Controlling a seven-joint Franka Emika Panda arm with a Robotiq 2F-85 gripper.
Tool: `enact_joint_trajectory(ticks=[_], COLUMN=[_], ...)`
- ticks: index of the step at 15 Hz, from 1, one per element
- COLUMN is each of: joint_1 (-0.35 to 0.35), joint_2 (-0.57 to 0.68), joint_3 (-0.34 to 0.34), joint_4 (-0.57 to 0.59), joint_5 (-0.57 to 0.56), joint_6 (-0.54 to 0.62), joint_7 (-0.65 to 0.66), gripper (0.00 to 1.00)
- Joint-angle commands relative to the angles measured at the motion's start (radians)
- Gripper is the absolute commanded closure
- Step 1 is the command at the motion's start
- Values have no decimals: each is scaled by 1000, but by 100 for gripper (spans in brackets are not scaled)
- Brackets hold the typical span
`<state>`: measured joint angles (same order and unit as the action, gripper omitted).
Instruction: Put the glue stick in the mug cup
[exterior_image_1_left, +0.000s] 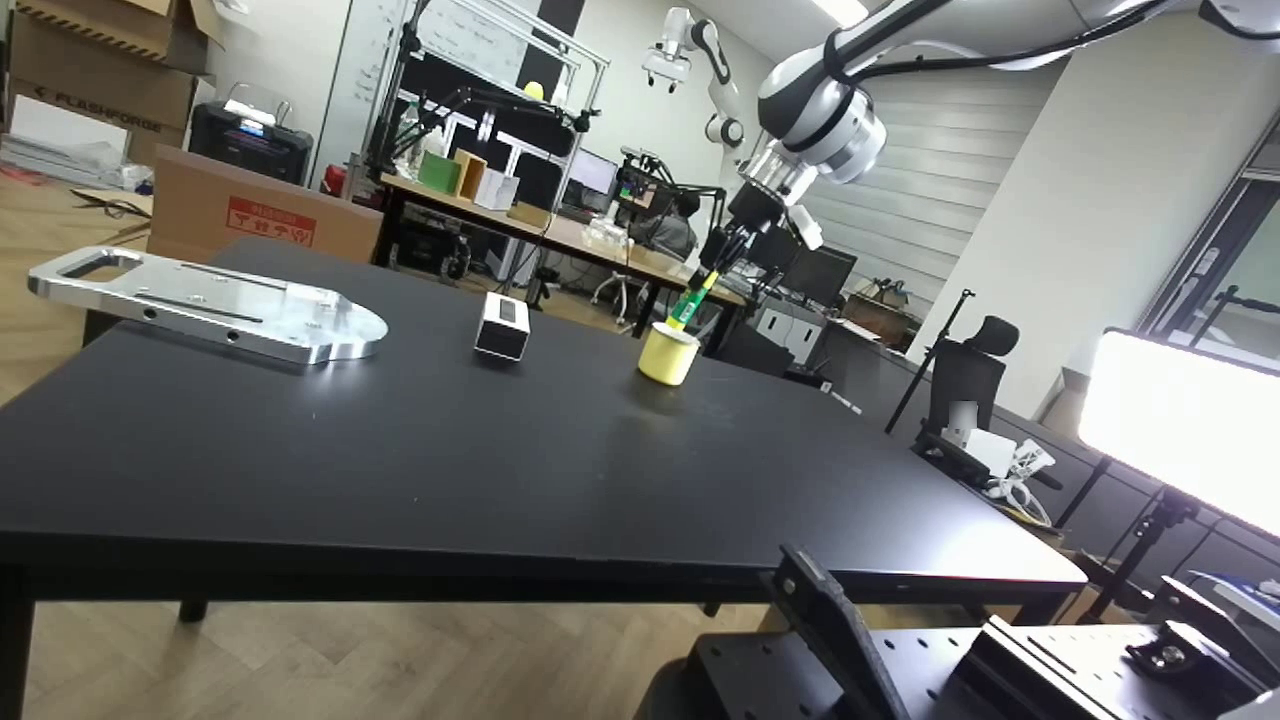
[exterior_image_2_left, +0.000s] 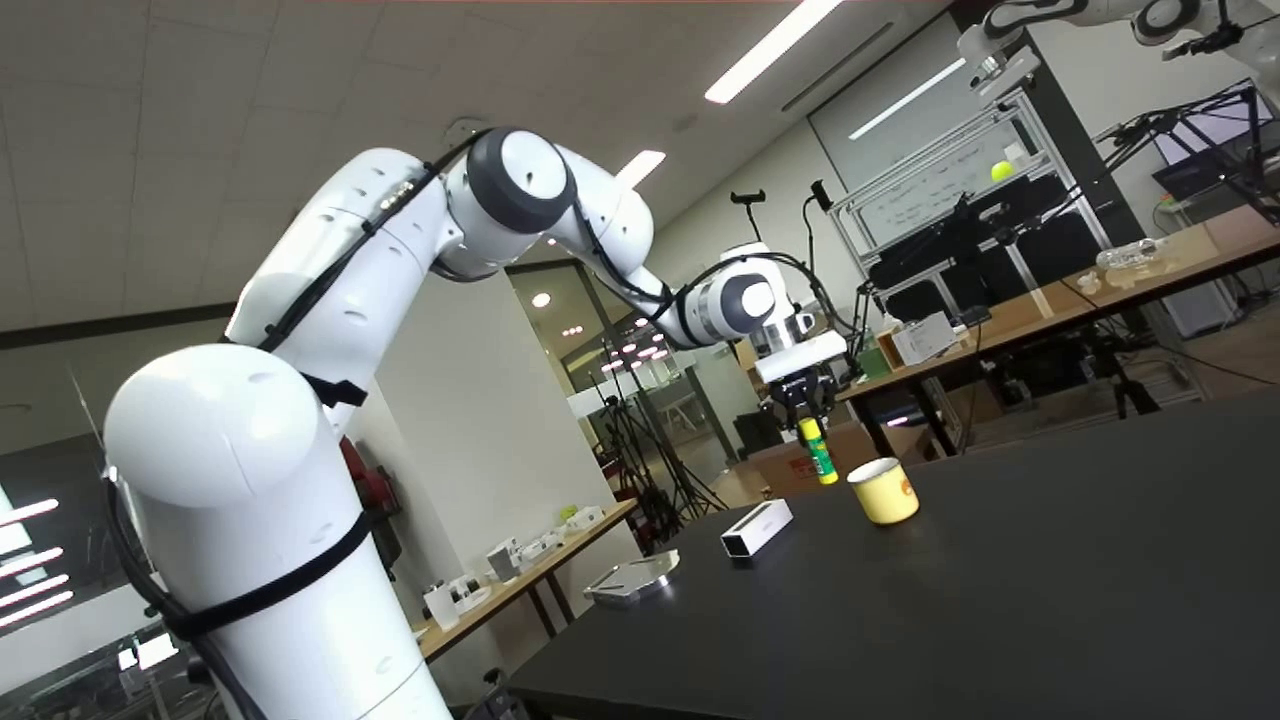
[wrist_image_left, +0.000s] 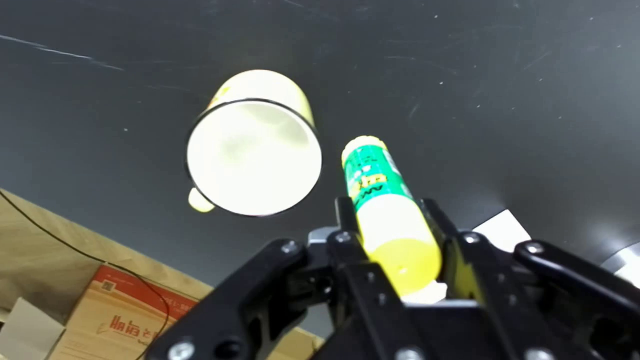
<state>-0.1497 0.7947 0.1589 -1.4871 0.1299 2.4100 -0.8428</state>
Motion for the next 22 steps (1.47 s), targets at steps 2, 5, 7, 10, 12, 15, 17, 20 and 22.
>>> enact_joint_trajectory(ticks=[2, 5, 7, 10, 12, 15, 17, 20, 22], joint_1=[3, 2, 8, 13, 16, 16, 16, 16, 31], joint_2=[-153, -227, -295, -248, -300, -317, -317, -317, -287], joint_3=[49, 91, 107, 104, 100, 97, 96, 96, 68], joint_4=[-296, -449, -552, -501, -556, -574, -576, -577, -522], joint_5=[-9, 7, 21, 0, 3, 4, 4, 4, -27], joint_6=[174, 280, 325, 290, 290, 290, 290, 290, 289], joint_7=[-39, -26, 18, 15, 25, 27, 27, 27, 42], gripper=[91, 91, 91, 66, 66, 66, 66, 91, 91])
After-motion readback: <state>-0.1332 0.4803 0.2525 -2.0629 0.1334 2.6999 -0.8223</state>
